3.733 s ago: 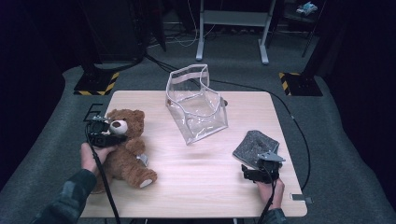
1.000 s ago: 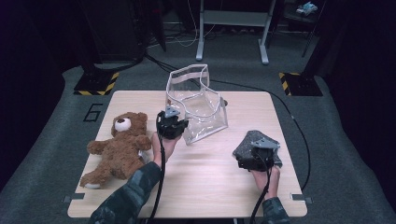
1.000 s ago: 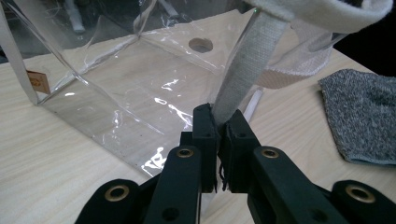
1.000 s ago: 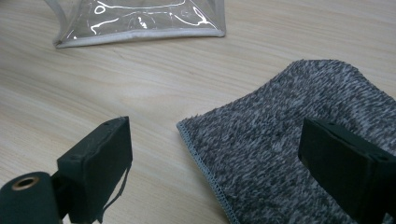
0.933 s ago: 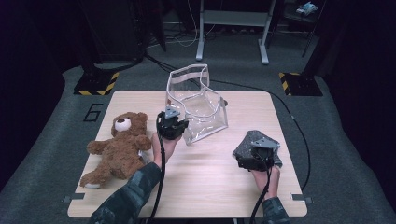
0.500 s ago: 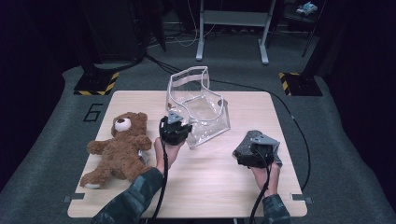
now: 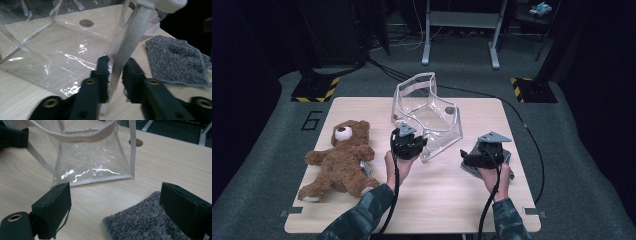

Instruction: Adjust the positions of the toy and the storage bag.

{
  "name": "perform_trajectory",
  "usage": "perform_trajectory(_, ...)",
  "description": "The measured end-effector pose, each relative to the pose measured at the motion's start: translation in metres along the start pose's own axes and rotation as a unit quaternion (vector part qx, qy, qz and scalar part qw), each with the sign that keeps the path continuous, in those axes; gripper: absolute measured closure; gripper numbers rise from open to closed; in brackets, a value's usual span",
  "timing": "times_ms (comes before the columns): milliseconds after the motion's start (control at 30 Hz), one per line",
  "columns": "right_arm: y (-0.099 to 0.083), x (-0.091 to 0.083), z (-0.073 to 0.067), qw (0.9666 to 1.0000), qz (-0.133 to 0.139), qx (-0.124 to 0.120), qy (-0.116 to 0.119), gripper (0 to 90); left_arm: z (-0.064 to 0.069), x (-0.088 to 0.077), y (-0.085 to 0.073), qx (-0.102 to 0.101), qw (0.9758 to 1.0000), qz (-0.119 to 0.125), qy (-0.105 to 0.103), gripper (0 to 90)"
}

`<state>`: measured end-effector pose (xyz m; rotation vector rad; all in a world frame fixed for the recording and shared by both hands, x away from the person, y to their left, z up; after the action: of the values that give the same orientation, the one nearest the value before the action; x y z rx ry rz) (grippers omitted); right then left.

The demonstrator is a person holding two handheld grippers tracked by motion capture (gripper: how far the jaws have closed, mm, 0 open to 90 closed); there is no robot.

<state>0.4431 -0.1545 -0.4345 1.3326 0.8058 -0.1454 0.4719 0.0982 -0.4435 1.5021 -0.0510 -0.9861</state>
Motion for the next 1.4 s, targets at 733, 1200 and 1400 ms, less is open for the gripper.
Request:
perform_trajectory(733, 0.055, 0.004, 0.001, 0.9998, -0.007, 0.005, 0.020, 0.0, -0.105, -0.059, 0.050, -0.061, 0.9958, -0.056, 0.040, 0.0)
perform_trajectory(1200, 0.093, 0.013, -0.004, 0.9990, 0.007, 0.032, 0.032, 6.0, -0.134, -0.036, 0.103, -0.062, 0.9937, -0.053, 0.077, 16.9)
perform_trajectory(1400, 0.098, 0.025, -0.010, 0.9986, 0.000, 0.039, 0.037, 24.9, -0.131, -0.016, 0.116, -0.044, 0.9950, -0.061, 0.066, 38.3)
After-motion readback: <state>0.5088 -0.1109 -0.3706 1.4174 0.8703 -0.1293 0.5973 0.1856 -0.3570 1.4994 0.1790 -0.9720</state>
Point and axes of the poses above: each handheld gripper's, and its own axes: x roughly forward along the jaws, y roughly out of its top, z roughly to its right, the point moved 3 cm from there along x, roughly forward along the jaws, and after that the axes turned 2 degrees about -z, right-handed, at the moved point
